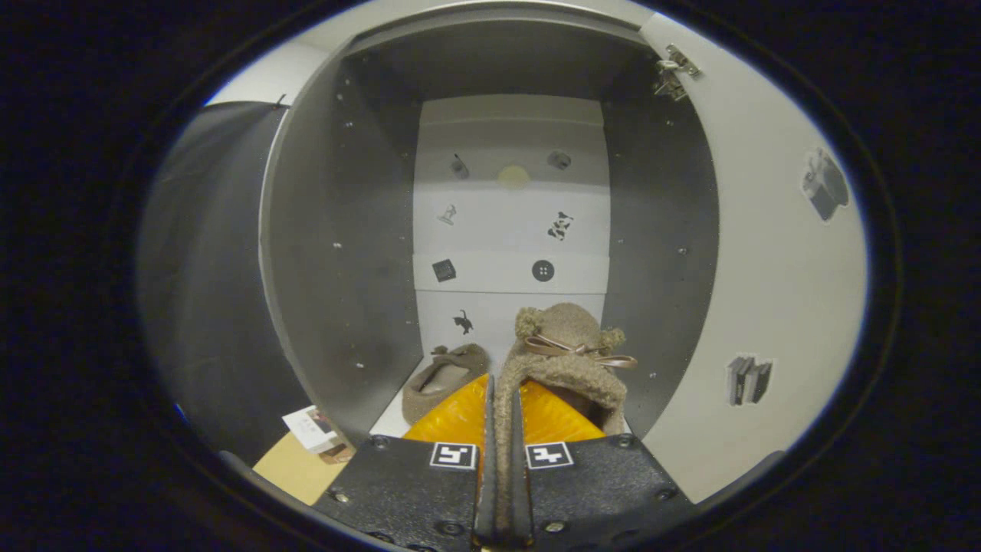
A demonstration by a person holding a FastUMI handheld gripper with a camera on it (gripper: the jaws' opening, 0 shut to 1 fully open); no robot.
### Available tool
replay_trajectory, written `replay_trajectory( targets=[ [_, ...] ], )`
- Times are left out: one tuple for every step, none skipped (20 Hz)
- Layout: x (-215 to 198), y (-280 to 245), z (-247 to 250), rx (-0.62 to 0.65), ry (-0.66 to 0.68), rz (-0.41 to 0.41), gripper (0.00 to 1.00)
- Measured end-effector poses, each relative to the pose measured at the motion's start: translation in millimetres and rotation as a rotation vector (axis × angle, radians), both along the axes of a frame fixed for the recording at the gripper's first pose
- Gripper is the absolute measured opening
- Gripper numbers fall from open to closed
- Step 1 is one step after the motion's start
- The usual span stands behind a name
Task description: Open the shoe cabinet door, grab the shoes and put them into the shoe cabinet, then close the shoe cabinet door.
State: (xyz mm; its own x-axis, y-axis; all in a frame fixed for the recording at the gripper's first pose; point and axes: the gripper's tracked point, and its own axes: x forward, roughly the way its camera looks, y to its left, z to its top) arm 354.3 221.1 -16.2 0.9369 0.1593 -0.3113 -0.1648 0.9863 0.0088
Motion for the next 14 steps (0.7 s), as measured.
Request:
replay_trajectory(
  targets=[
    [9.2, 2.9, -9.4, 0.007, 0.025, 0.007, 0.10],
    [17.4, 4.4, -20.6, 0.022, 0.056, 0.009, 0.11],
    [29.3, 2.7, -30.4, 0.016, 0.078, -0.001, 0.11],
    [44.0, -0.1, -39.2, -0.003, 0.079, -0.011, 0.11],
    [57.4, -2.8, -45.8, -0.022, 0.075, -0.020, 0.10],
    [68.6, -5.0, -51.9, -0.040, 0.070, -0.028, 0.11],
    [81.0, -8.1, -58.3, -0.069, 0.069, -0.029, 0.11],
    [91.9, -9.8, -64.8, -0.099, 0.069, -0.022, 0.11],
    [102.2, -11.2, -69.6, -0.128, 0.067, -0.012, 0.11],
    [113.3, -12.1, -76.9, -0.157, 0.068, -0.005, 0.11],
    [121.9, -14.0, -82.2, -0.187, 0.074, 0.004, 0.11],
    [129.5, -13.1, -87.1, -0.212, 0.076, 0.018, 0.11],
    [135.5, -12.5, -87.7, -0.224, 0.063, 0.029, 0.11],
    [141.0, -11.1, -88.9, -0.229, 0.054, 0.038, 0.11]
  ],
)
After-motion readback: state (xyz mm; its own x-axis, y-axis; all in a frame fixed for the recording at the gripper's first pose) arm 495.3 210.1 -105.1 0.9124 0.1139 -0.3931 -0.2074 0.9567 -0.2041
